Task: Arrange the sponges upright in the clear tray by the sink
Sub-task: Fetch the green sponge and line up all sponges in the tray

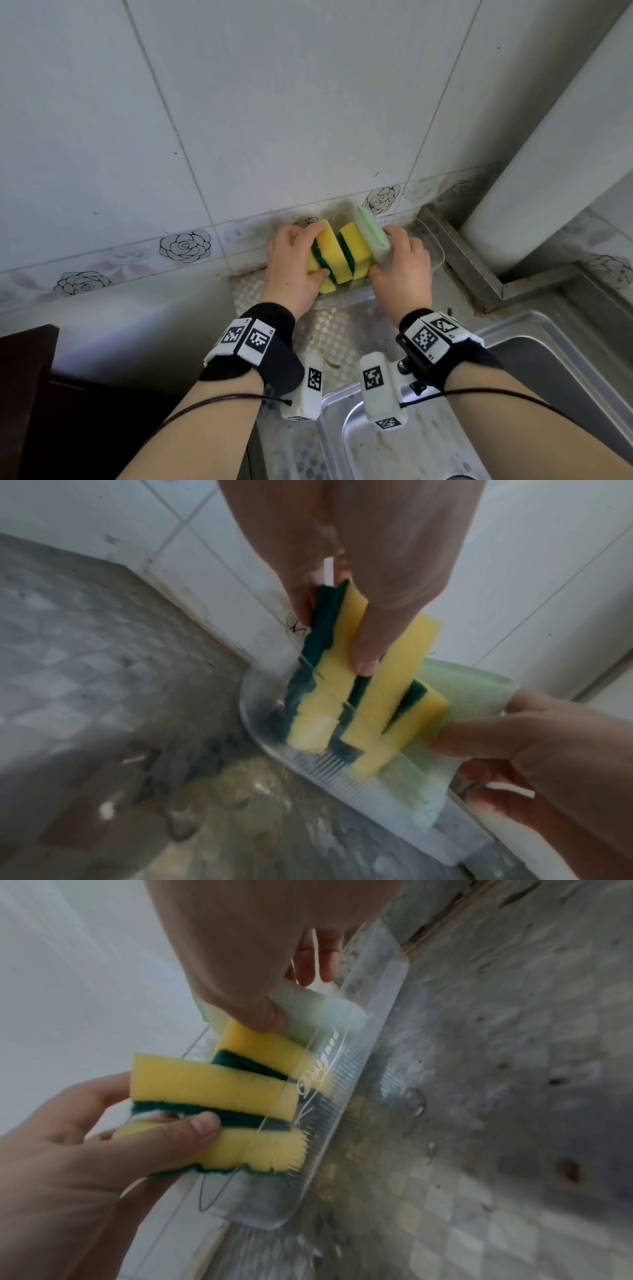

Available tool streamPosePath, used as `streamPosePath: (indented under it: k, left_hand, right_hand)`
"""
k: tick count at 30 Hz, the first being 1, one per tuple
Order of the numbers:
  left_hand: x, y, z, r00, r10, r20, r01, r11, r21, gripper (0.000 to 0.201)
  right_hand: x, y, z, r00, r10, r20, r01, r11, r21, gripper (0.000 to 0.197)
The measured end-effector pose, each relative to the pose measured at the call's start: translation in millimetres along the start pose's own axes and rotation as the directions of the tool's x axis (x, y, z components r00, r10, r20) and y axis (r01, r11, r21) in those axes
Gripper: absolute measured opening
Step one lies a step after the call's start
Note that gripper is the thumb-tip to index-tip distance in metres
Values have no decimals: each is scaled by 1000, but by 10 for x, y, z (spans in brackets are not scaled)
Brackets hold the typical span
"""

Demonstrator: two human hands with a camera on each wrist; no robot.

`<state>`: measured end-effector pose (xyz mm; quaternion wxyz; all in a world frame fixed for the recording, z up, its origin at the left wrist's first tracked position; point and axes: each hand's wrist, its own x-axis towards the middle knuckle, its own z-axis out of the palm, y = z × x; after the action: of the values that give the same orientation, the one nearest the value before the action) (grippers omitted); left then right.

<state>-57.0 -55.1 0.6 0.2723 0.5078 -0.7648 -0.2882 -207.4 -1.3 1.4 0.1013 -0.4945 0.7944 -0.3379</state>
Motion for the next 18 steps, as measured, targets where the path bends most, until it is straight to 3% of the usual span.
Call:
streamPosePath:
  k: [5,8,11,15,18]
  left_hand:
    - [-48,8,31,995,70,-74,-60,989,133,75]
    - [-29,3,47,999,45,-29,-40,984,173,76]
    - [57,-8,25,1000,-27,13,26,993,117,73]
    - [104,-26,18,999,-34,-36,33,999,-30,62]
    - [79,-102,37,1000,-27,-1,27,999,23,60]
  right_hand:
    - [-3,20,49,999,-33,-28,33,999,20,55]
    - [-8,23,67,999,-35,-33,36,999,27,54]
    - [-8,5,81,999,-43,-27,44,998,39,54]
    - [9,-34,80,997,-46,-54,50,995,81,55]
    - [38,-45,82,998,-44,-47,46,997,63,54]
